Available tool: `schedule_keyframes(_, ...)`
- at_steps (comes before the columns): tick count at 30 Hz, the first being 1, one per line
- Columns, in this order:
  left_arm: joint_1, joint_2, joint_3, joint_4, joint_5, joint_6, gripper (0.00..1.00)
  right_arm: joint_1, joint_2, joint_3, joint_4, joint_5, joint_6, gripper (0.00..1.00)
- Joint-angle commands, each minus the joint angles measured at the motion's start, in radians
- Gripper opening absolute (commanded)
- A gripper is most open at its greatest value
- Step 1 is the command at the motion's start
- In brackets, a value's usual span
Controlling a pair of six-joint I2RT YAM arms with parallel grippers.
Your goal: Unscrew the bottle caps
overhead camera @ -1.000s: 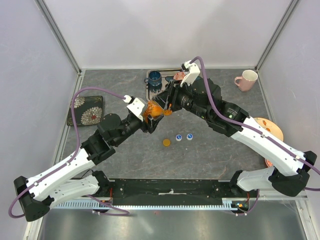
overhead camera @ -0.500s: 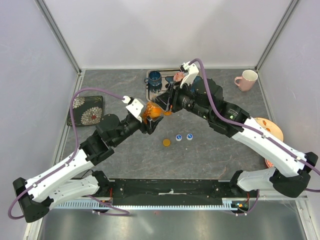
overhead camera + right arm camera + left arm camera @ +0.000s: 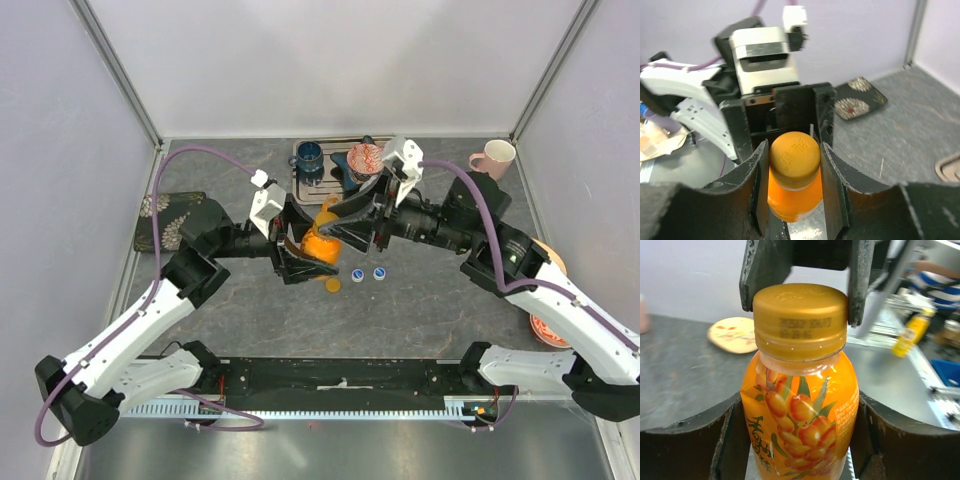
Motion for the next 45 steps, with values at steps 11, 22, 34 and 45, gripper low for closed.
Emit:
schedule_keyframes(11,0.079,0.127,0.006,0.716,0.542,-0.624,0.02,0.017,-0.060,-0.092,0.028,-0.536,-0.140,0.00)
schedule_keyframes(22,0.079,0.110,0.012,0.581,0.530,-0.516,0.02,0.017,-0.033,-0.063,-0.019,-0.440,-0.129,0.24)
schedule_keyframes(34,0.079,0.039,0.016,0.219,0.433,-0.186,0.02,0.017,-0.046,-0.002,-0.007,-0.234,-0.072,0.62)
schedule_keyframes(45,0.079,0.001,0.013,0.067,0.292,-0.056,0.03,0.017,-0.052,0.059,0.020,-0.113,-0.022,0.96)
